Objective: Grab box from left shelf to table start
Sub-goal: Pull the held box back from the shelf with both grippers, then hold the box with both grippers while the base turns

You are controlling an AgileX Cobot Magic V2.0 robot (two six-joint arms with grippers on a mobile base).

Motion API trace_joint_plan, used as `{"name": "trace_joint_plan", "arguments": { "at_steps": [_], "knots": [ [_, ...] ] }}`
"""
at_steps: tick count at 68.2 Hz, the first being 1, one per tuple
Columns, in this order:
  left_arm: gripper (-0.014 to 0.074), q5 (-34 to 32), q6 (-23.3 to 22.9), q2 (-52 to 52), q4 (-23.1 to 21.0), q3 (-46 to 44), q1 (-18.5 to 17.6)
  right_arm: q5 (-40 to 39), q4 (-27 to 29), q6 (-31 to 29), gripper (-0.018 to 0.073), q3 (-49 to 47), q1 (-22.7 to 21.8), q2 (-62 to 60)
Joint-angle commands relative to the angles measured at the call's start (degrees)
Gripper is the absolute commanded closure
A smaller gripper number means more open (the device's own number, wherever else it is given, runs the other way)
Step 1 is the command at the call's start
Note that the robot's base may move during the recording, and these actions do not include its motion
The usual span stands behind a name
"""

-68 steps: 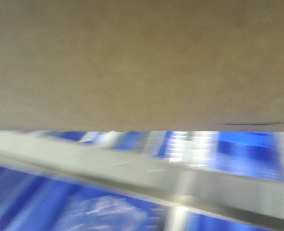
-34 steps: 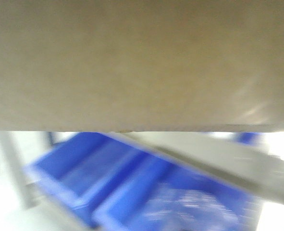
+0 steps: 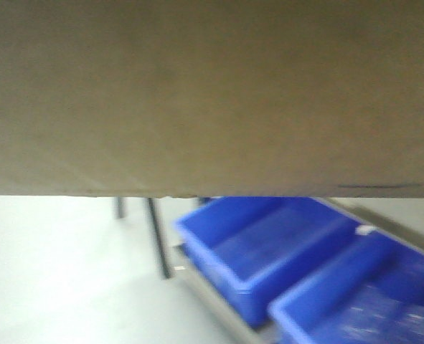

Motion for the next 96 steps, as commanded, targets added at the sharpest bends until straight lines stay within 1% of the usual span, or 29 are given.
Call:
{"name": "trace_joint_plan", "arguments": {
  "at_steps": [1, 96],
  "knots": [
    [0.0688, -10.5, -0.8, 0.8, -1.8, -1.8, -0.6, -9.6, -0.9, -0.6, 0.0502, -1.6, -0.2, 1.3],
    [0.0688, -10.5, -0.8, 0.8, -1.8, -1.8, -0.6, -9.6, -0.9, -0.6, 0.0502, -1.6, -0.2, 1.3]
  ]
}}
